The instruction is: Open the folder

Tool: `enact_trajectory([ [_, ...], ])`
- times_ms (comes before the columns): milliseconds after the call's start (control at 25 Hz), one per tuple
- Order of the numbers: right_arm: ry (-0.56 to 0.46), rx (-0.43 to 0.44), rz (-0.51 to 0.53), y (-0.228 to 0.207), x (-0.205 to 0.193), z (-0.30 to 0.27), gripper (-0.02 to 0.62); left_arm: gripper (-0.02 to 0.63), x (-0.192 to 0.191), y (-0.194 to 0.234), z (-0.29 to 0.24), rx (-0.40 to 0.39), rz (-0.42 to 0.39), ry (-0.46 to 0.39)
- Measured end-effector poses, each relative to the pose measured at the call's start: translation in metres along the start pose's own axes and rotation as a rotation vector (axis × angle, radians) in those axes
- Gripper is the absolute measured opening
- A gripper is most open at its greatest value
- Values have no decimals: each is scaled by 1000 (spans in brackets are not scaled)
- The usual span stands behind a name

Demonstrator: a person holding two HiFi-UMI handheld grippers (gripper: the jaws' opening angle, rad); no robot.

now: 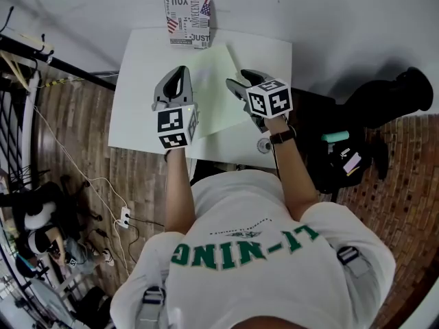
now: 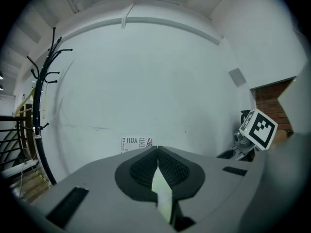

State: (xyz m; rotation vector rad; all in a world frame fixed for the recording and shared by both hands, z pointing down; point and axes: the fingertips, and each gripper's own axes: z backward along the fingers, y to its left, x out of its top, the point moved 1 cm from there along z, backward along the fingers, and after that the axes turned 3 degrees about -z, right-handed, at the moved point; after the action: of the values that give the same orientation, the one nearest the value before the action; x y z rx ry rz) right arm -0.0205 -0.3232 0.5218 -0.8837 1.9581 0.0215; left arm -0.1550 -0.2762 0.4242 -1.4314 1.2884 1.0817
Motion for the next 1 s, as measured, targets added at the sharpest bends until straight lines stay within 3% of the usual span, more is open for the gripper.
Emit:
enact_trajectory([
  [320,67,39,-108,-40,-24,-34,301,15,-12,12,-25,-13,1,40],
  [720,125,39,-282,-76,-62,-70,307,15,-25,30,-30,12,23,70],
  [1000,165,113,-266,-60,-72,-81,277,15,-33,42,-24,36,55,78],
])
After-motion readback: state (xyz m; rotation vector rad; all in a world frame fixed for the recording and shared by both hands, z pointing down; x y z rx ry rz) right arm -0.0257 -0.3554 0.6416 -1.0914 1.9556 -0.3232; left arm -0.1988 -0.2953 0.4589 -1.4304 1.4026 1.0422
